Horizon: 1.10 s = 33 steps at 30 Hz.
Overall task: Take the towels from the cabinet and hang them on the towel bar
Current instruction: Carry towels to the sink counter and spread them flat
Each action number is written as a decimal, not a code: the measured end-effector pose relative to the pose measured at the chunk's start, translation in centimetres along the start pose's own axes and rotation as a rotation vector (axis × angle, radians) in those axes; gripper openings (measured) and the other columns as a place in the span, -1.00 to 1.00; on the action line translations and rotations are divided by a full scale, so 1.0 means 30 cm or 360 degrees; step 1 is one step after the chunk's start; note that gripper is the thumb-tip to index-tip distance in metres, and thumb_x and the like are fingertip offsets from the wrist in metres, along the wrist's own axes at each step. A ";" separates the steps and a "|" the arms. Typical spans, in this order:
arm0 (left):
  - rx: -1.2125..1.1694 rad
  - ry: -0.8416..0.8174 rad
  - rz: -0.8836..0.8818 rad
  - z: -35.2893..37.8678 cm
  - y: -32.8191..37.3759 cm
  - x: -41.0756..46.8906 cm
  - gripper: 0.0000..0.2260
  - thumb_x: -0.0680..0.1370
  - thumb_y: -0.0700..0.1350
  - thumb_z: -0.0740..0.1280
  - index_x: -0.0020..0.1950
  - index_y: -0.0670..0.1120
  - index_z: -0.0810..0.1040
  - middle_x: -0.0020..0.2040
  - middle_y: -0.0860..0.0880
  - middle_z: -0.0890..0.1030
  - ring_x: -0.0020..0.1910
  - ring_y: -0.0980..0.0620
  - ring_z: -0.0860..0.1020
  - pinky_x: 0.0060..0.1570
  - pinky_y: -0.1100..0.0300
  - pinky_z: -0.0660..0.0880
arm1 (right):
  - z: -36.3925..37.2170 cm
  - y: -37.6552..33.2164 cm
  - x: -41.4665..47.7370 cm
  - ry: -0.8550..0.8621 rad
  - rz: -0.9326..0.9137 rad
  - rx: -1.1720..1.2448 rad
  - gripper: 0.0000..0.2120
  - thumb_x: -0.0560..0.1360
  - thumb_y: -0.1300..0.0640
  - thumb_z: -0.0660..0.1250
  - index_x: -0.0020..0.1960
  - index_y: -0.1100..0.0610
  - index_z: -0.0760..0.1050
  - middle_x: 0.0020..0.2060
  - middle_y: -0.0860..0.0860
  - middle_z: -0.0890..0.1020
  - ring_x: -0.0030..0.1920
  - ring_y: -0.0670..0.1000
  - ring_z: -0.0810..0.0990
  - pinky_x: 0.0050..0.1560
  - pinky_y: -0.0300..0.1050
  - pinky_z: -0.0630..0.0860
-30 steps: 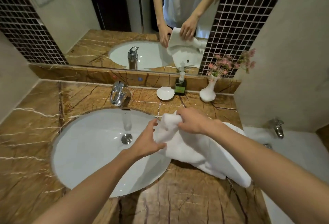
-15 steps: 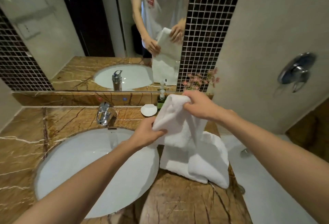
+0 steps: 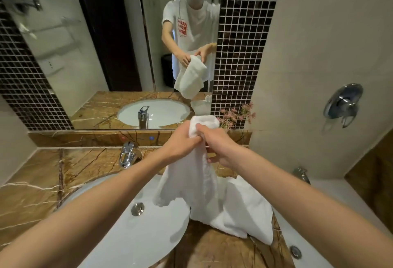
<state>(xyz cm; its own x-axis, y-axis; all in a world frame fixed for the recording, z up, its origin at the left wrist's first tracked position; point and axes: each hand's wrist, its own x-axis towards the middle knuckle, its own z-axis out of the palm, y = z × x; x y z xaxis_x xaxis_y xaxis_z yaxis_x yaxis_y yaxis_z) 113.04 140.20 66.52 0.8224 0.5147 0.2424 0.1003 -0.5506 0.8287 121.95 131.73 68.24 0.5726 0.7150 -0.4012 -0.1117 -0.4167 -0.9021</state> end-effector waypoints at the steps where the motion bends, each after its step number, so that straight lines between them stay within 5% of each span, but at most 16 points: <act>1: -0.0015 -0.0011 -0.0003 -0.008 0.001 -0.009 -0.63 0.40 -0.35 0.26 0.07 0.05 0.56 -0.01 0.14 0.62 -0.03 0.27 0.57 0.00 0.29 0.50 | 0.010 -0.008 0.000 -0.0005 0.0034 0.0052 -0.66 0.48 -0.08 0.28 0.15 0.09 0.50 -0.02 0.09 0.63 -0.09 0.08 0.58 -0.14 -0.05 0.45; 4: -0.0047 -0.0012 -0.0033 -0.036 0.011 -0.048 -0.68 0.43 -0.32 0.32 0.12 -0.03 0.54 -0.02 0.06 0.63 -0.09 0.27 0.58 -0.08 0.36 0.49 | 0.041 -0.033 0.001 -0.0067 0.0143 0.0154 -0.70 0.48 -0.03 0.29 0.14 0.11 0.48 -0.12 0.09 0.60 -0.17 0.08 0.55 -0.06 0.03 0.48; 7: -0.0155 -0.0030 -0.0122 -0.069 0.015 -0.091 -0.77 0.54 -0.29 0.30 0.05 0.04 0.52 -0.09 0.15 0.61 -0.13 0.35 0.58 -0.14 0.47 0.44 | 0.083 -0.045 0.004 -0.0102 0.0162 0.0157 -0.73 0.51 0.09 0.28 0.17 0.15 0.44 -0.17 0.11 0.61 -0.26 0.08 0.57 -0.23 -0.01 0.54; 11: -0.0137 0.0061 -0.0257 -0.135 -0.036 -0.146 -0.78 0.64 -0.08 0.14 0.09 -0.08 0.56 0.02 -0.01 0.62 -0.01 0.12 0.56 0.06 0.19 0.46 | 0.149 -0.057 0.014 -0.0149 0.0132 0.0165 -0.72 0.49 0.29 0.18 0.18 0.20 0.45 -0.13 0.16 0.62 -0.22 0.13 0.62 -0.19 0.06 0.61; 16: 0.0073 0.0295 -0.0291 -0.220 -0.093 -0.247 -0.74 0.59 -0.06 0.20 -0.04 -0.25 0.54 -0.16 -0.07 0.55 -0.21 0.07 0.47 -0.21 0.19 0.41 | 0.260 -0.063 0.012 -0.0169 0.0080 0.0135 -0.71 0.49 0.29 0.15 0.19 0.21 0.44 -0.08 0.17 0.65 -0.27 0.11 0.63 -0.45 -0.14 0.53; 22: 0.0415 0.0616 -0.0415 -0.390 -0.128 -0.372 -0.79 0.57 -0.08 0.30 -0.28 0.03 0.45 -0.29 0.07 0.50 -0.35 0.15 0.43 -0.37 0.34 0.32 | 0.337 -0.053 0.029 -0.0101 0.0084 0.0044 -0.67 0.54 0.23 0.06 0.20 0.28 0.47 0.03 0.20 0.63 -0.10 0.17 0.63 -0.28 -0.06 0.61; 25: 0.0594 0.0700 -0.0431 -0.524 -0.146 -0.462 -0.78 0.56 -0.06 0.31 -0.30 0.05 0.45 -0.32 0.08 0.48 -0.35 0.12 0.42 -0.37 0.25 0.31 | 0.382 -0.056 0.020 -0.0154 -0.0082 -0.0180 -0.66 0.46 0.27 0.09 0.18 0.31 0.44 -0.01 0.20 0.61 -0.16 0.14 0.60 -0.40 -0.16 0.49; 27: 0.0702 0.0697 -0.0414 -0.617 -0.151 -0.519 -0.72 0.56 -0.07 0.30 -0.35 0.07 0.40 -0.36 0.10 0.44 -0.38 0.14 0.37 -0.38 0.21 0.27 | 0.407 -0.062 -0.002 -0.0189 -0.0193 -0.0375 -0.82 0.47 0.31 0.08 -0.08 0.28 0.45 -0.22 0.14 0.55 -0.29 0.07 0.50 -0.41 -0.21 0.35; 30: 0.0893 0.0557 -0.0431 -0.756 -0.175 -0.616 -0.71 0.58 -0.01 0.28 -0.35 0.04 0.37 -0.37 0.10 0.43 -0.36 0.13 0.38 -0.33 0.15 0.30 | 0.451 -0.058 -0.022 -0.0202 -0.0580 -0.0799 -0.76 0.45 0.33 0.07 -0.36 0.16 0.29 -0.39 0.08 0.37 -0.37 0.03 0.29 -0.40 -0.15 0.17; 33: 0.1047 0.0402 -0.0414 -0.881 -0.240 -0.716 -0.62 0.51 0.22 0.21 -0.27 -0.08 0.41 -0.37 0.00 0.46 -0.34 0.00 0.43 -0.28 0.06 0.36 | 0.498 -0.037 -0.062 -0.0364 -0.0988 -0.1194 -0.72 0.44 0.30 0.12 -0.42 0.12 0.27 -0.44 0.04 0.37 -0.38 0.01 0.31 -0.40 -0.15 0.22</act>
<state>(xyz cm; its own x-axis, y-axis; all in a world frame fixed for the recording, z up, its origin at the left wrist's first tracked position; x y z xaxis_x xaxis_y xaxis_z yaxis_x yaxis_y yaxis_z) 79.86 150.48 68.70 0.5808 0.7734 0.2539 0.6532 -0.6289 0.4217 108.88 139.24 67.61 0.1768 0.9841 0.0154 0.7408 -0.1227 -0.6604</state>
